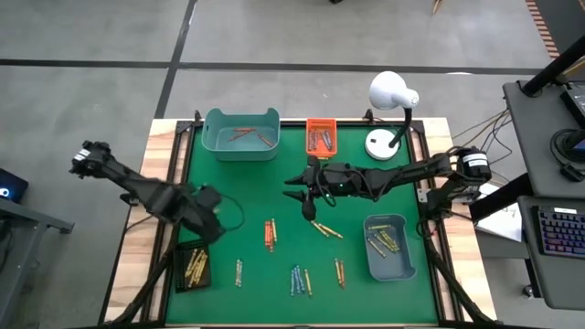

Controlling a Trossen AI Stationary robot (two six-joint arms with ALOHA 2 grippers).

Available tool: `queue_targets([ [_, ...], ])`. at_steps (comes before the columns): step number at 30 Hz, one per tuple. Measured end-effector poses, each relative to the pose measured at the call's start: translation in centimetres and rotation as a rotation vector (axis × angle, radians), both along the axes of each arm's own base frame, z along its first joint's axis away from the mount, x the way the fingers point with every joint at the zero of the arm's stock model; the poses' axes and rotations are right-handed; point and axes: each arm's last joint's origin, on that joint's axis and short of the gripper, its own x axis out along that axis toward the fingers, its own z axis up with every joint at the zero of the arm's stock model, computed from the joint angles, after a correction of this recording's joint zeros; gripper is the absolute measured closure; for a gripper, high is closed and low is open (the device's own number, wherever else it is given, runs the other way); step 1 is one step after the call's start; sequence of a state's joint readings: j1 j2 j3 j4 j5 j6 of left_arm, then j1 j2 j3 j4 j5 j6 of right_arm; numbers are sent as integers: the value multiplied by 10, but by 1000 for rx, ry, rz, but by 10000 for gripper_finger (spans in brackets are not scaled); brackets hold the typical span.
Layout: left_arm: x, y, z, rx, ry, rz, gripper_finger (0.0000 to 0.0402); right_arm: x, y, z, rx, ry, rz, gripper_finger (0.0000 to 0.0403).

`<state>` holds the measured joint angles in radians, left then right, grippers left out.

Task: Sort crayons
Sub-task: Put the yellow crayon into the black bin

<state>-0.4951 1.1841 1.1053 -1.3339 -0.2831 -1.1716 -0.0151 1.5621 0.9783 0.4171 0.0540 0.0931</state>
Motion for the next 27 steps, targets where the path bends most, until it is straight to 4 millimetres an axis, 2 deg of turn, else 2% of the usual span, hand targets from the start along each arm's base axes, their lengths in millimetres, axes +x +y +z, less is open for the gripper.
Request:
queue_targets([
  [6,-15,-35,-14,-170,162,51,398,0,0,-1,-11,3,3,266],
  [12,-21,-58,-38,-299,324,154,398,0,1,-1,-25,3,8,270],
  [21,-14,-70,-67,-222,382,352,394,0,1,-1,-24,7,9,271],
  [27,-8,-77,-81,-168,431,362,357,0,2,-3,-10,27,9,265],
])
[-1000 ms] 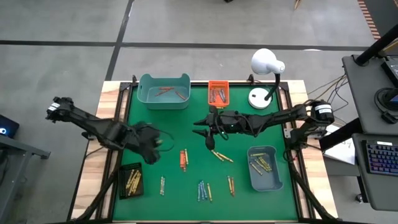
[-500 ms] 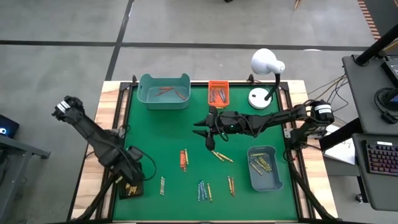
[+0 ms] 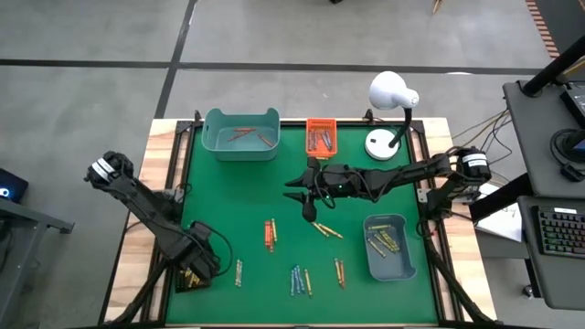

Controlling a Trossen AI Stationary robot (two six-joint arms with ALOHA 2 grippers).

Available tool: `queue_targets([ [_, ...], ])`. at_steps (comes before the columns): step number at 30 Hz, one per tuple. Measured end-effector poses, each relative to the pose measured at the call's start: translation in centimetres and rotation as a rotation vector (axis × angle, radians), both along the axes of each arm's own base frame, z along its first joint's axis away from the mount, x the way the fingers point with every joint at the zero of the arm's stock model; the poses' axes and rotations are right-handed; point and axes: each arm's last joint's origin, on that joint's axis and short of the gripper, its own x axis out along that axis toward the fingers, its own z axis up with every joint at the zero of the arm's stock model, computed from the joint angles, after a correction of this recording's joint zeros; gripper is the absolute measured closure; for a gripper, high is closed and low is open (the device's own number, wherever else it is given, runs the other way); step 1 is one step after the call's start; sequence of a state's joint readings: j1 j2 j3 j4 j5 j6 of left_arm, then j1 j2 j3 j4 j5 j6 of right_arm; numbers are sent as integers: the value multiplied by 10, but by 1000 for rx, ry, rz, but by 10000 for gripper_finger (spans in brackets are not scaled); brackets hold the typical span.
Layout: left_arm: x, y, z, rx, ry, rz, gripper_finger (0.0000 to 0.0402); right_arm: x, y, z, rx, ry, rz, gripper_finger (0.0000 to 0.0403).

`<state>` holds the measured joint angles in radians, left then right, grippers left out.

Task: Sort crayons
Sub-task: Put the yellow crayon into the black bin, then put the green crayon into the blue bin

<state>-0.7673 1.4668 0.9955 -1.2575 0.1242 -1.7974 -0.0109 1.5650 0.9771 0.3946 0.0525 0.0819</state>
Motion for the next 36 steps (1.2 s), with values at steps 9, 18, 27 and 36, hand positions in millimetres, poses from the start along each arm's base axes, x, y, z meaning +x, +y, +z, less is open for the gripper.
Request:
queue_targets([
  [9,-1,2,8,-37,-29,-92,323,-1,3,-3,162,29,48,258],
  [18,-2,25,42,126,-386,-214,327,4,8,15,288,249,5,281],
  [27,10,48,67,413,-724,-421,327,2,22,18,352,480,-31,304],
  [36,21,67,81,626,-749,-625,327,-6,23,2,467,730,-178,324],
])
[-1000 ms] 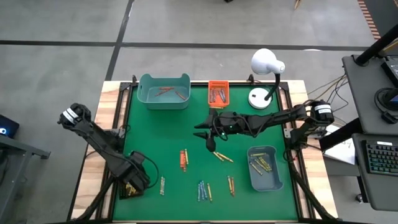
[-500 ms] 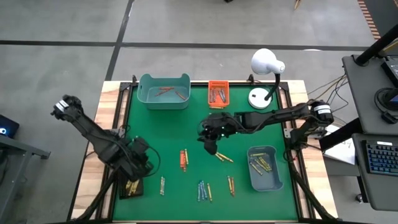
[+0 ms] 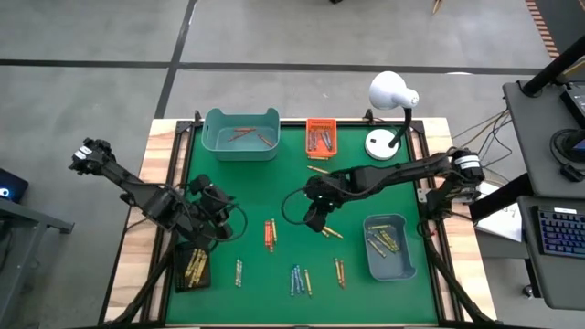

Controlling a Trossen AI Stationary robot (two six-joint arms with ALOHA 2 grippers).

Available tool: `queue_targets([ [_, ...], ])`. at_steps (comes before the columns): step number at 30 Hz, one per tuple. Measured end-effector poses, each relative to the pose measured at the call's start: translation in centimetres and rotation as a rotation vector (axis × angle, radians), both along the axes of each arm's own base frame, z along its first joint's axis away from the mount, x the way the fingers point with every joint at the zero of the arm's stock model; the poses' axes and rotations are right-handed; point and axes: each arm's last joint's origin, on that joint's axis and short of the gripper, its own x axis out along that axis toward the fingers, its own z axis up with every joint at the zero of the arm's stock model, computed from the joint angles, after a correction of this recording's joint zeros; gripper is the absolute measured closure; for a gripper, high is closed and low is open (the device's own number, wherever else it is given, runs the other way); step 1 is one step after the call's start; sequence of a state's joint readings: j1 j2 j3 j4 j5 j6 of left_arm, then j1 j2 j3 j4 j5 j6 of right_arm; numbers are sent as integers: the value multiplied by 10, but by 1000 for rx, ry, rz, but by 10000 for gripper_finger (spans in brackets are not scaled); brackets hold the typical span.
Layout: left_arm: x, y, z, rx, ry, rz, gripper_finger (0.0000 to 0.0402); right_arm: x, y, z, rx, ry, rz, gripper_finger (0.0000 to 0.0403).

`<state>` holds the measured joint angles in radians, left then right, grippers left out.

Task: Sort crayons
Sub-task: Put the green crayon into the blue bin

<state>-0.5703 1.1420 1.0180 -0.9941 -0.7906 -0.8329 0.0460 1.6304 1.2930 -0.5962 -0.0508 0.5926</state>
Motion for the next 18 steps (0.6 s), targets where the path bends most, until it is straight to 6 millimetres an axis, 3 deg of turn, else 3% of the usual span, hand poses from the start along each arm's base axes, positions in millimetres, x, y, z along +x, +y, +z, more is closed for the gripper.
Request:
queue_targets([
  [12,5,13,-12,126,5,-185,327,25,2,-24,-11,278,-8,337],
  [18,5,20,-21,101,-114,-289,327,30,2,-26,-21,347,9,337],
])
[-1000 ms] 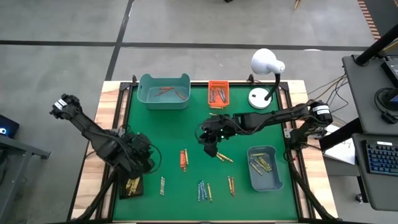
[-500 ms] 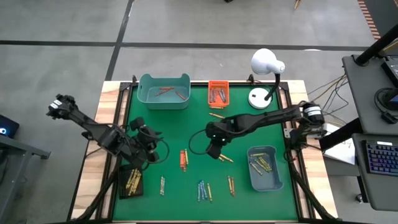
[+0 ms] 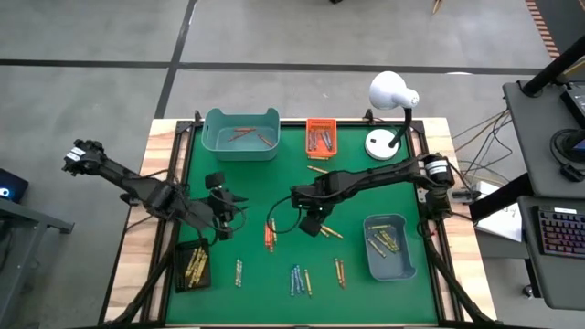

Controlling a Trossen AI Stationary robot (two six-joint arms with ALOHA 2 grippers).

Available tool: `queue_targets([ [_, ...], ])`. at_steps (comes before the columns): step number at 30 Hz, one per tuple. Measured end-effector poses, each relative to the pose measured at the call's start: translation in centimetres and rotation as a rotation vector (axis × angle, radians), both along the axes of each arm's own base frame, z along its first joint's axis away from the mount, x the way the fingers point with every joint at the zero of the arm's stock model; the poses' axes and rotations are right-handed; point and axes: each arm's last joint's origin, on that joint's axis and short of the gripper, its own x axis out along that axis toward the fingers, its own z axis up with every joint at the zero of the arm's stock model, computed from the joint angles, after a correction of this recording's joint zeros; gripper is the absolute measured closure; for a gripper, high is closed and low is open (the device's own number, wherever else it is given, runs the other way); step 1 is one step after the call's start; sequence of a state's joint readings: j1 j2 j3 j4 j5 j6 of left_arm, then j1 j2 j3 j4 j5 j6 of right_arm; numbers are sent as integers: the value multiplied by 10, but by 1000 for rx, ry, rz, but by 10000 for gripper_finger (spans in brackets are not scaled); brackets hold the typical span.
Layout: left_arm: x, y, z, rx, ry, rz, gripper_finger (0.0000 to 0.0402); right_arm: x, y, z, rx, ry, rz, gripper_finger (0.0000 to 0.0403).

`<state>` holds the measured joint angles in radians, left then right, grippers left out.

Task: Sort crayons
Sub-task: Put the green crayon into the blue bin

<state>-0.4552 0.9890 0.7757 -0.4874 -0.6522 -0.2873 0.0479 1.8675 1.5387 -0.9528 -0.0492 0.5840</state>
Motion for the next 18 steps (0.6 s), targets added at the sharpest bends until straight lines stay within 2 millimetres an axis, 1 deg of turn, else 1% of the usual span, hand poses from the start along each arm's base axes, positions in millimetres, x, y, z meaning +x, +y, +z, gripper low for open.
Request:
queue_targets([
  [5,-1,2,-5,-9,-152,-107,327,-2,0,5,0,0,9,332],
  [9,-3,3,-8,12,-231,-130,326,-1,5,4,2,-3,22,305],
  [14,-4,4,-5,39,-258,-122,326,3,11,2,3,-35,36,259],
  [18,-3,6,-3,75,-274,-57,326,8,11,-2,2,-53,30,236],
])
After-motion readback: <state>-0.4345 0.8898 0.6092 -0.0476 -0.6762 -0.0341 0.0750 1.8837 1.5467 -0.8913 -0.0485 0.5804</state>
